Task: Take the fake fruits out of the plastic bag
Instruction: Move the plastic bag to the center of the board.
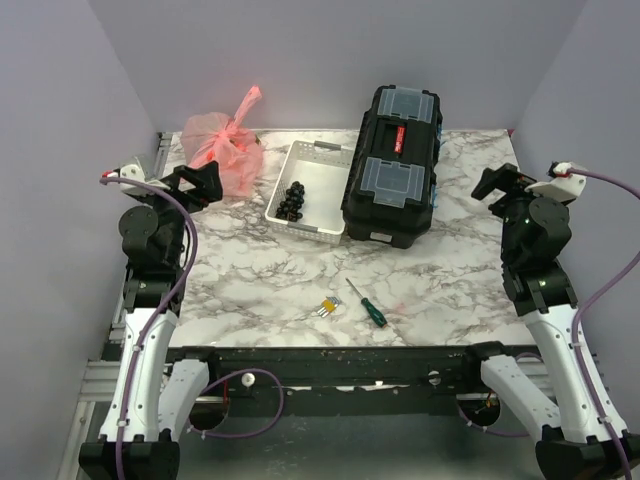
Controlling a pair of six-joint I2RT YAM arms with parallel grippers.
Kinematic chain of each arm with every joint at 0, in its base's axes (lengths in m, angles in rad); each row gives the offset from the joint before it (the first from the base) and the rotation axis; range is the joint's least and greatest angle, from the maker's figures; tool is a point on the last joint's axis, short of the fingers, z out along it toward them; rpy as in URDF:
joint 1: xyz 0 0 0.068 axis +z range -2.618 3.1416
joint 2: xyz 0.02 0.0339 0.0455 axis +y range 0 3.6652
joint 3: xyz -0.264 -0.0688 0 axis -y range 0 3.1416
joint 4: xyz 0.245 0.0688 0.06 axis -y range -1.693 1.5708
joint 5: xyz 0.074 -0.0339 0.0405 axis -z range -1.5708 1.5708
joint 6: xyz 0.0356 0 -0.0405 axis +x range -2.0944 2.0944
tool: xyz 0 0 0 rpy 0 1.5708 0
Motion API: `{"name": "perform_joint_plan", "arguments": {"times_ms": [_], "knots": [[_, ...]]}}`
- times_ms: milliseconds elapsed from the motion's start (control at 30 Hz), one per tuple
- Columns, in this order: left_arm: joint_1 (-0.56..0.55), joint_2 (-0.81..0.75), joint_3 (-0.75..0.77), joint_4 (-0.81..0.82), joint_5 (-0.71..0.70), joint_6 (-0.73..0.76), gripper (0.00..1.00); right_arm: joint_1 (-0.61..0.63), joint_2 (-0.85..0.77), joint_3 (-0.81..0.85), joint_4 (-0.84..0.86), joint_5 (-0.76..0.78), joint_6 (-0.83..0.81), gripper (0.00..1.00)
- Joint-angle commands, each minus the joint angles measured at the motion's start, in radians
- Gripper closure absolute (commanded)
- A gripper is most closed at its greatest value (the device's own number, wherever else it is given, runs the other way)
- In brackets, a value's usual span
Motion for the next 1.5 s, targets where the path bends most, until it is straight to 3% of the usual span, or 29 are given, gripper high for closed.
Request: {"name": "perform_joint_plan", "arguments": {"times_ms": [0, 233, 367, 567, 767, 1000, 1167, 1233, 1300, 1467], "knots": [[0.001, 0.032, 0.046, -0.098, -0.031, -0.006, 0.01, 0.005, 0.006, -0.006, -0.056, 0.030, 0.024, 0.00], [0.001, 0.177, 0.125, -0.252, -0.033, -0.028, 0.01, 0.005, 0.027, -0.015, -0.069, -0.043, 0.050, 0.00], [0.060, 0.296, 0.171, -0.291, 0.081, -0.061, 0.01, 0.005, 0.097, 0.019, -0.123, -0.103, 0.104, 0.00], [0.154, 0.490, 0.241, -0.249, 0.327, -0.083, 0.01, 0.005, 0.213, 0.117, -0.260, -0.241, 0.150, 0.00], [0.175, 0.673, 0.321, -0.140, 0.374, -0.081, 0.03, 0.005, 0.263, 0.198, -0.334, -0.336, 0.227, 0.00], [0.174, 0.944, 0.469, -0.107, 0.272, -0.183, 0.07, 0.005, 0.226, 0.222, -0.379, -0.432, 0.148, 0.00], [0.136, 1.029, 0.524, -0.068, 0.062, -0.068, 0.06, 0.005, 0.179, 0.217, -0.413, -0.495, 0.088, 0.00], [0.115, 1.071, 0.592, -0.147, 0.006, -0.020, 0.06, 0.005, 0.163, 0.214, -0.419, -0.508, 0.089, 0.00], [0.103, 1.123, 0.670, -0.254, 0.000, -0.019, 0.15, 0.005, 0.158, 0.212, -0.419, -0.532, 0.088, 0.00], [0.106, 1.172, 0.695, -0.344, -0.062, -0.145, 0.16, 0.004, 0.159, 0.222, -0.429, -0.567, 0.093, 0.00]]}}
